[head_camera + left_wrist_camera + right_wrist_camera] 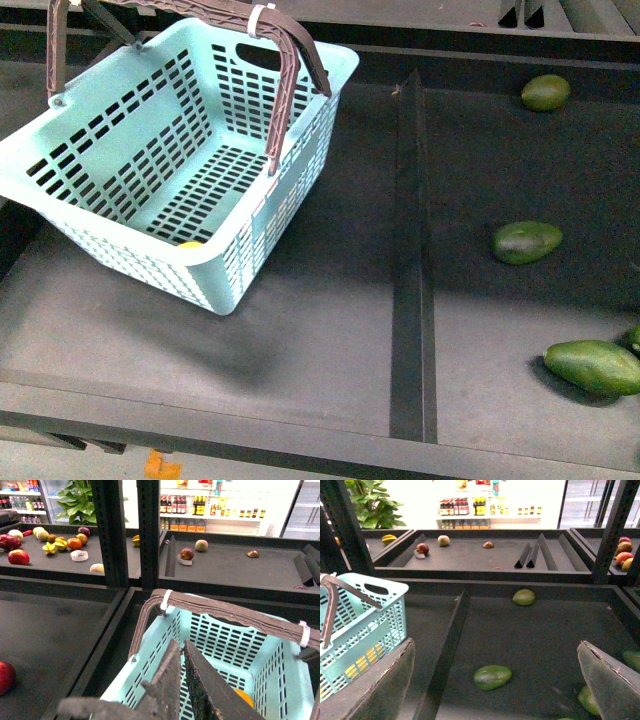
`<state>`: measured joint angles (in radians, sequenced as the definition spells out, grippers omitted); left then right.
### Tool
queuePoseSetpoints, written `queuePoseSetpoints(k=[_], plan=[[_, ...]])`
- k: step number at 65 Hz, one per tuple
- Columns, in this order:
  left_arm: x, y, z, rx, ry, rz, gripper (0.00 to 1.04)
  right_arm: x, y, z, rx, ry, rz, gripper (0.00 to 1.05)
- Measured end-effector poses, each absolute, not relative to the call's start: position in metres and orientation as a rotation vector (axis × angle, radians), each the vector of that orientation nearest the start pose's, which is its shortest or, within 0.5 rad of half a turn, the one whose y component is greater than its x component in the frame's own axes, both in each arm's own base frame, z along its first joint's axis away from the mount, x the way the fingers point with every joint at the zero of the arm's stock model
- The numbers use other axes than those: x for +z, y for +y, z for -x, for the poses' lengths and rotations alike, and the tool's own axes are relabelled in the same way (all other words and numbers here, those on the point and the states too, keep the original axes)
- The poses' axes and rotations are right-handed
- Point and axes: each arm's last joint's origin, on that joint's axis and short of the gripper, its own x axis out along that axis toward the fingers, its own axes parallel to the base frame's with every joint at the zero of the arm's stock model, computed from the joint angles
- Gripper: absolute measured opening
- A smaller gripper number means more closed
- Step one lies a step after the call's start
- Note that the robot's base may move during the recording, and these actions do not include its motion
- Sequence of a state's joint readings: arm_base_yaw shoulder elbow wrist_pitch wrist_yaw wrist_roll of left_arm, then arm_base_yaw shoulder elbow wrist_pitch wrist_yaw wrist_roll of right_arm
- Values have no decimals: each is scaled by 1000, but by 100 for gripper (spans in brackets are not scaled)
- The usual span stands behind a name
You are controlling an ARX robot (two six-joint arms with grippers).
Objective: Pick lemon and mango into basket
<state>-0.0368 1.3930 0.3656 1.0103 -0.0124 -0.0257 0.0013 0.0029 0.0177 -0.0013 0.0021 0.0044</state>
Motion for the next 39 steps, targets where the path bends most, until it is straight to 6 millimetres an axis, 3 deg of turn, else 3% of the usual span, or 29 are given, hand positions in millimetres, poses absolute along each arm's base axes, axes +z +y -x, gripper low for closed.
queuePoseSetpoints(k=[16, 29, 39], plan=[[175, -1, -202, -2, 8, 17, 4, 169, 0, -97, -1, -13, -4, 96], [161, 0, -176, -3, 19, 14, 4, 169, 0, -97, -1, -13, -4, 96], [164, 0, -161, -3, 9, 14, 4, 169, 0, -97, -1, -14, -4, 96]])
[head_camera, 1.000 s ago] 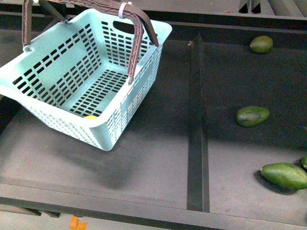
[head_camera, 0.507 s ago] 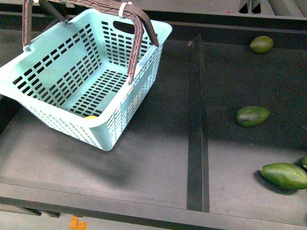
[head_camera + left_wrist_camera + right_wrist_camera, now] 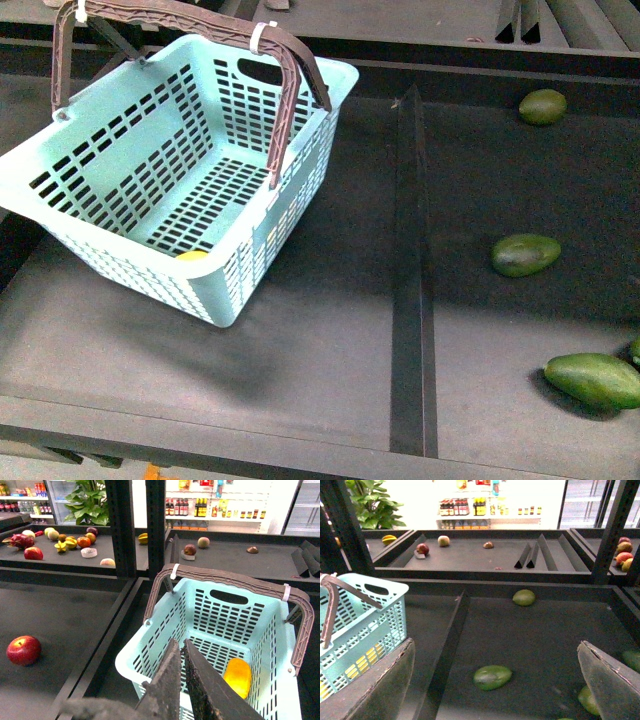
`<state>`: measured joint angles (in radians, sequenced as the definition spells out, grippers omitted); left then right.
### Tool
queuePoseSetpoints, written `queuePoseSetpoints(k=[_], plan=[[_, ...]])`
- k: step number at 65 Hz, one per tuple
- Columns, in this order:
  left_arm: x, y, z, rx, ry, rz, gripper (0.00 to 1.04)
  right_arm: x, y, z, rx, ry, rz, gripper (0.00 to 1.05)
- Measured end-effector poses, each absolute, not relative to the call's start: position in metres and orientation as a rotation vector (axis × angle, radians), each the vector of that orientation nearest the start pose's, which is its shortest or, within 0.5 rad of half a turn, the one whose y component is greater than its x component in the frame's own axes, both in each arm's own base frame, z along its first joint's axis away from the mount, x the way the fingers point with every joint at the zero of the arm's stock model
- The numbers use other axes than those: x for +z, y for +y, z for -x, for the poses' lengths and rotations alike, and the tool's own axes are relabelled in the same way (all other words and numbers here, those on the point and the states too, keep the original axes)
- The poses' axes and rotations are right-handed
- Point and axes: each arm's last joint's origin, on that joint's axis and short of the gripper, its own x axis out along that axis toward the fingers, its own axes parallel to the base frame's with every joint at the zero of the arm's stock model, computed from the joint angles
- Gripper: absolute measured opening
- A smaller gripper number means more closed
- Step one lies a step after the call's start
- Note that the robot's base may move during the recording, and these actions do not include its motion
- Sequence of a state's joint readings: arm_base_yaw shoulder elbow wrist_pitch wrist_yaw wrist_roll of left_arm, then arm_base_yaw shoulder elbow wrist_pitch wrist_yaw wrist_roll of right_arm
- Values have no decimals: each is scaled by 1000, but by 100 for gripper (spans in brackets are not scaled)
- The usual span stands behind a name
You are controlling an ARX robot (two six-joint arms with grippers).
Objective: Pick lemon and mango into basket
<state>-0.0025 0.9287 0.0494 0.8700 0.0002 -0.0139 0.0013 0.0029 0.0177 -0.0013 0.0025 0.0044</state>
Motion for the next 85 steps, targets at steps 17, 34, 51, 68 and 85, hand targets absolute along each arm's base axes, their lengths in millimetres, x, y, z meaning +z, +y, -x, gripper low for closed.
queuePoseSetpoints(k=[17, 34, 51, 68, 85], plan=[[165, 0, -142, -3, 9, 12, 4, 169, 0, -97, -1, -13, -4, 96], [170, 0, -128, -3, -10, 11, 4, 169, 0, -97, -1, -14, -4, 96], [172, 0, -117, -3, -16, 11, 4, 169, 0, -97, -1, -14, -4, 96], [172, 0, -110, -3, -17, 11, 4, 169, 0, -97, -1, -14, -4, 96], [168, 0, -97, -3, -9, 11, 4, 169, 0, -97, -1, -14, -4, 96]])
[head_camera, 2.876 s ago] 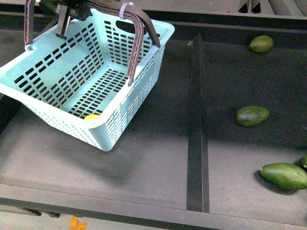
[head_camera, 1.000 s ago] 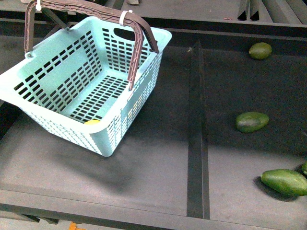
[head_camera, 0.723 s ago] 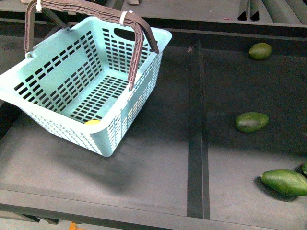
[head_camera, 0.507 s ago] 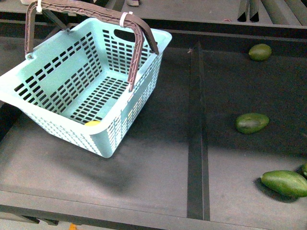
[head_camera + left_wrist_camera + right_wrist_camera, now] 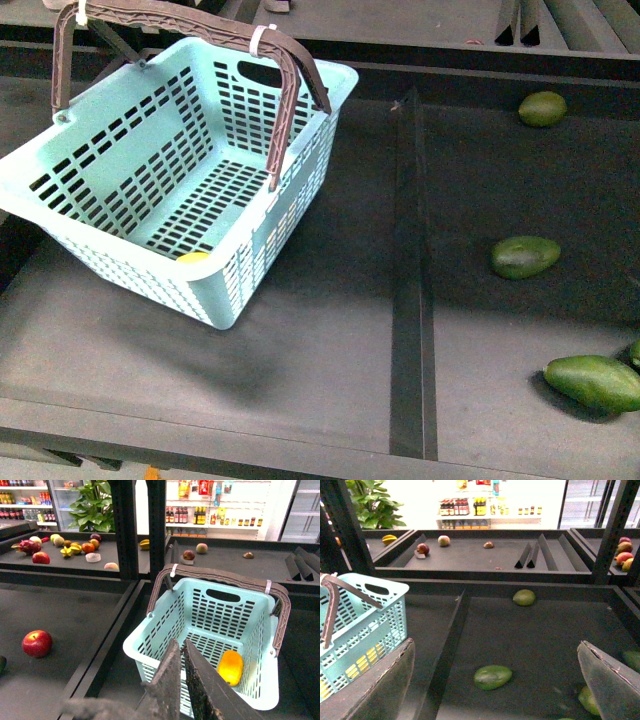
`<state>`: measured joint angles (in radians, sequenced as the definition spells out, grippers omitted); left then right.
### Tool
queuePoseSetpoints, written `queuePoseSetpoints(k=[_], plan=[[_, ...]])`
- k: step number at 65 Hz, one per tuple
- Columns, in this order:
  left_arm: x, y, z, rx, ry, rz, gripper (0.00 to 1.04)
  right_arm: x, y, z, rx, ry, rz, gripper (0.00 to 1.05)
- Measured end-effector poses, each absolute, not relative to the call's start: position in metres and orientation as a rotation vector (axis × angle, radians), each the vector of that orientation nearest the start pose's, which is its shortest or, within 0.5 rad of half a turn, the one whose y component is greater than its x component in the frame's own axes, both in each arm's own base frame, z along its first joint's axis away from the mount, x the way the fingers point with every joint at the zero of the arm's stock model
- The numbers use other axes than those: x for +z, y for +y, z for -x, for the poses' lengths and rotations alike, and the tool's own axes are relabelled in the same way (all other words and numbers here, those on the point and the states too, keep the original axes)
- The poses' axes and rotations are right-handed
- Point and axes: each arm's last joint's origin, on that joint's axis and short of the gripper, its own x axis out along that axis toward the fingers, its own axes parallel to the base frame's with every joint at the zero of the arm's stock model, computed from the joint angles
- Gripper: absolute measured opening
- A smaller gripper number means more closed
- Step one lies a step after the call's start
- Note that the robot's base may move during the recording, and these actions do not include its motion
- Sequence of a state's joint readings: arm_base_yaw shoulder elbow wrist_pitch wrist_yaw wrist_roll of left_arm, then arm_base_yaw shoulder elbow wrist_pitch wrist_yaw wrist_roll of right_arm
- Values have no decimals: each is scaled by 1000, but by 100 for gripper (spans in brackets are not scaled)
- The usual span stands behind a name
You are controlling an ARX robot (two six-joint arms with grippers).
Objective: Pick lemon and mango into basket
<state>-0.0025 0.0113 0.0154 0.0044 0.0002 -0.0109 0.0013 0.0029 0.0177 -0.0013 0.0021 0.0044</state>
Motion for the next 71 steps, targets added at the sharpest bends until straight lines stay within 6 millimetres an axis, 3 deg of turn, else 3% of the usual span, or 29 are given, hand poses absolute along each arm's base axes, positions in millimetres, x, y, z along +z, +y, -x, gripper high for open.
queuePoseSetpoints(k=[28, 58, 71], plan=[[168, 0, -97, -3, -11, 11, 4, 169, 0, -97, -1, -14, -4, 96], [168, 0, -97, -3, -11, 11, 99, 169, 0, -97, -1, -14, -4, 96], [168, 0, -97, -3, -11, 9, 98, 169, 0, -97, -1, -14, -4, 96]])
